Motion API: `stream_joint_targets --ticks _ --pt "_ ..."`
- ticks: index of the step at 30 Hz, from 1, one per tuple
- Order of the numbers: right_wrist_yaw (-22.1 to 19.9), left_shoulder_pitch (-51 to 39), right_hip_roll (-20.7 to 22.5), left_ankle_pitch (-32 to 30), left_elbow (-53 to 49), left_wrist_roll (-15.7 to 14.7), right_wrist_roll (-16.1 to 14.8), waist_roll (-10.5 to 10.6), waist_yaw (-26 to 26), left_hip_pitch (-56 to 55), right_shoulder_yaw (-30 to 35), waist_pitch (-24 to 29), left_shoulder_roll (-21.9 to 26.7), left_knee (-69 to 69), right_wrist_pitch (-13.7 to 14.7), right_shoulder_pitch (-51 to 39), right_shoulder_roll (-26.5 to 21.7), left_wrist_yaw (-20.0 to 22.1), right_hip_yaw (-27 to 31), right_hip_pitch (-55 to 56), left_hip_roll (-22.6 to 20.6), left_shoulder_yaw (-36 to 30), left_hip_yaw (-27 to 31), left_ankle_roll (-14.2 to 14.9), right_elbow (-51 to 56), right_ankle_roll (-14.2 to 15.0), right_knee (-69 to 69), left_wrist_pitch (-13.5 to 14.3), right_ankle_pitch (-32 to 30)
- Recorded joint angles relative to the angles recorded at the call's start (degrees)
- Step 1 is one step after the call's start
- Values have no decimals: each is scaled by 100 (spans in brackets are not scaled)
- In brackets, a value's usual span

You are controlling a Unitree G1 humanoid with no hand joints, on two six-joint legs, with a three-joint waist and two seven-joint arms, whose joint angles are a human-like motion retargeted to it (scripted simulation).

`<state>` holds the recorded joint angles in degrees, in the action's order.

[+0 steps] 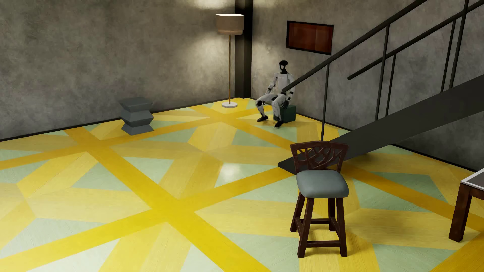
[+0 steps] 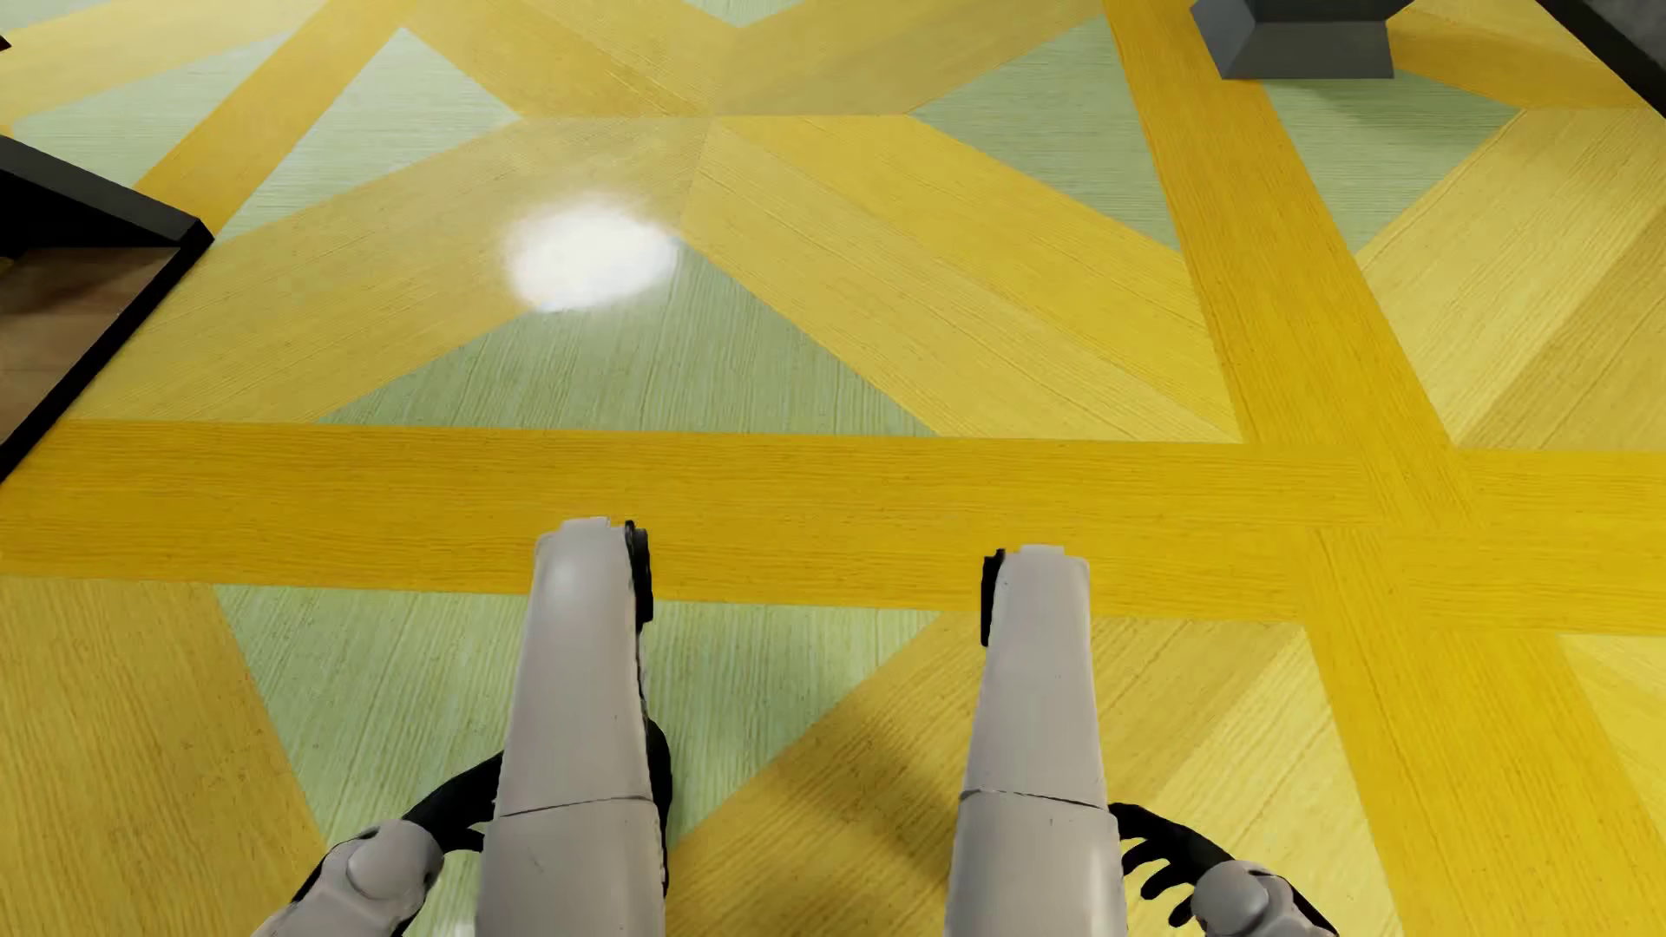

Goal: Get off of the dark box

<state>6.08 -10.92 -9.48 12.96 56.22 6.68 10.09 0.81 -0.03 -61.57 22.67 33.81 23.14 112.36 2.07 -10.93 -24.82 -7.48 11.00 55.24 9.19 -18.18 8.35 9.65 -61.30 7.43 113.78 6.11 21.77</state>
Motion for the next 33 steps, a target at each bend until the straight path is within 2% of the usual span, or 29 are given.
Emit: stream_joint_targets --ticks 1,2,3,7,11,14,15,16,18,19,21,22,24,26,27,28,29,31,33 --pt "137 101 18 -15 262 330 252 -8 3 -3 -115 -37 -34 -2 58 229 37 -227 -3 -21 -21 -56 2 -14 -140 -21 -6 96 -6" --pt "193 246 50 -25 428 610 362 -20 5 12 -208 -49 -93 -10 109 439 92 -351 -4 -36 -16 -77 0 -20 -237 -42 -17 187 -25" --pt "244 430 68 -37 520 707 346 -22 4 33 -312 -51 -165 -21 61 639 144 -440 -4 -54 -17 -24 -2 -19 -280 -51 -25 170 -39" --pt "211 926 41 -83 603 535 41 -4 13 135 -597 -52 -405 -66 -65 1191 344 -441 -12 -132 -20 216 -16 -9 -195 -56 -56 21 -80" --pt "335 1108 43 -93 243 479 218 1 14 246 -433 -88 -511 -79 61 1331 491 -469 -17 -228 -9 206 -19 -5 238 -70 -56 87 -77" --pt "375 1061 59 -84 179 408 153 15 5 296 -343 -119 -548 -85 132 1233 502 -387 -12 -255 -39 164 -23 -8 484 -101 -44 85 -74" --pt "258 1021 64 -83 194 394 193 19 5 310 -318 -124 -533 -87 158 1185 490 -378 -10 -261 -38 164 -24 -12 510 -108 -40 111 -73" --pt "277 995 64 -83 177 370 69 23 2 320 -323 -123 -508 -87 119 1139 465 -352 -9 -268 -57 156 -25 -17 526 -109 -35 97 -69" --pt "20 1045 72 -83 -66 88 -324 33 -3 330 -406 -130 -385 -84 4 1091 356 -138 -4 -267 -54 278 -21 -20 647 -109 -25 52 -68" --pt "-246 1113 84 -86 -337 -186 -526 33 -6 336 -451 -133 -301 -86 -43 1099 242 83 0 -262 -45 413 -22 -14 902 -122 -22 9 -74" --pt "-823 1194 83 -98 -1218 -743 -839 55 -3 347 -479 -110 -47 -81 -31 1122 -124 642 24 -271 -37 636 -1 1 1894 -73 -9 11 -88" --pt "-1086 1151 88 -118 -1758 -918 -948 63 -3 338 -422 -98 103 -85 -6 1034 -333 895 22 -275 -27 678 0 25 2440 -101 -3 54 6" --pt "-1687 865 97 -200 -2847 -1085 -921 51 -12 297 -86 -49 438 -104 68 592 -830 1386 12 -235 6 661 -23 126 3474 -249 25 220 267" --pt "-2040 372 140 -300 -3790 -1080 -594 56 -12 205 567 26 894 -68 338 -207 -1300 1740 33 -200 73 381 -27 190 4218 -300 65 473 427" --pt "-1994 99 158 -338 -4224 -1000 -439 39 -14 172 977 72 1169 -66 237 -646 -1594 1623 34 -173 103 213 -44 228 4591 -324 71 434 463" --pt "-1892 -355 131 -342 -4434 -821 -176 59 -32 107 1499 134 1420 -53 569 -1264 -1788 1593 42 -122 96 -176 -46 216 4742 -293 76 694 445" --pt "-1600 -833 108 -328 -4677 -628 11 58 -28 62 2050 219 1691 -49 668 -1873 -1969 1257 59 -64 100 -581 -54 228 4908 -242 71 700 357" --pt "-852 -1926 78 -260 -5078 -298 173 40 -25 -87 3155 428 2175 -54 776 -3060 -2182 444 110 154 110 -1541 -66 252 5104 -132 49 803 92" --pt "-289 -3040 41 -185 -5346 -122 406 9 -25 -349 4013 682 2498 -54 966 -4042 -2272 -377 148 469 129 -2474 -62 298 5216 -37 59 944 21"
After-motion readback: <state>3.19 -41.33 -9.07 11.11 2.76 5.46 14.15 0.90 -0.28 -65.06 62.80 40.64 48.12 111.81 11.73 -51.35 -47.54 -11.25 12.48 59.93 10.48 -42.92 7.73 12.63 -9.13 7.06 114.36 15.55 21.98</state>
